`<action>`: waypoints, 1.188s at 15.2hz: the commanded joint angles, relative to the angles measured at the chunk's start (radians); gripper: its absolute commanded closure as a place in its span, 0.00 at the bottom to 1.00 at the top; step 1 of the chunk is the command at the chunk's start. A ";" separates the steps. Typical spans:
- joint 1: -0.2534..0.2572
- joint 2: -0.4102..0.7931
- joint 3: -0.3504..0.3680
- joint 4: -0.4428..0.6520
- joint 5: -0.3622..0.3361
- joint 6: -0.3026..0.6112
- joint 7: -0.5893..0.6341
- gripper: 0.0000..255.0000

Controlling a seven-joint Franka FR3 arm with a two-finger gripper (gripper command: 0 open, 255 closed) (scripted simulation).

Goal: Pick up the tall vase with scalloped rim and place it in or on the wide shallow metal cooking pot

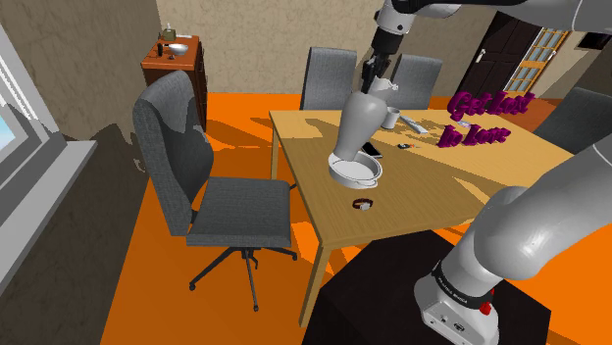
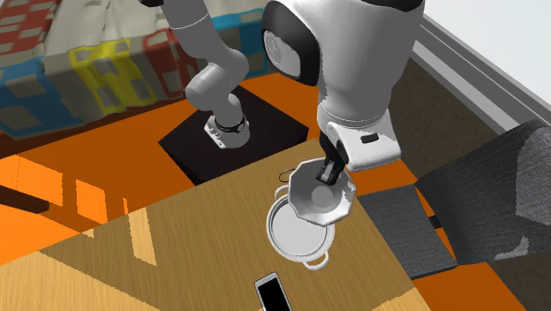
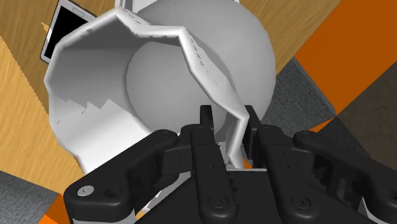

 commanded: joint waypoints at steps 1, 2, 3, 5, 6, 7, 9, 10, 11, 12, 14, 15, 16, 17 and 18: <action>0.000 0.010 -0.001 -0.040 -0.001 0.024 -0.002 1.00; 0.000 0.009 -0.002 -0.050 -0.001 0.033 -0.002 1.00; 0.000 0.009 -0.002 -0.050 -0.001 0.033 -0.002 1.00; 0.000 0.009 -0.002 -0.050 -0.001 0.033 -0.002 1.00; 0.000 0.009 -0.002 -0.050 -0.001 0.033 -0.002 1.00; 0.000 0.009 -0.002 -0.050 -0.001 0.033 -0.002 1.00; 0.000 0.009 -0.002 -0.050 -0.001 0.033 -0.002 1.00; 0.003 0.009 0.003 -0.048 -0.001 0.032 0.006 0.00; 0.000 0.013 -0.002 -0.041 -0.001 0.028 -0.002 0.00; 0.002 0.021 -0.001 -0.035 0.001 0.030 0.000 0.00; 0.004 0.022 0.002 -0.032 0.002 0.028 0.005 0.00; 0.000 0.009 -0.002 -0.050 -0.001 0.033 -0.002 0.00; 0.000 0.008 -0.001 -0.017 -0.001 -0.001 -0.002 0.00; 0.001 0.008 -0.001 0.017 -0.001 -0.034 -0.002 0.00; 0.001 0.010 -0.001 0.053 0.000 -0.068 -0.002 0.00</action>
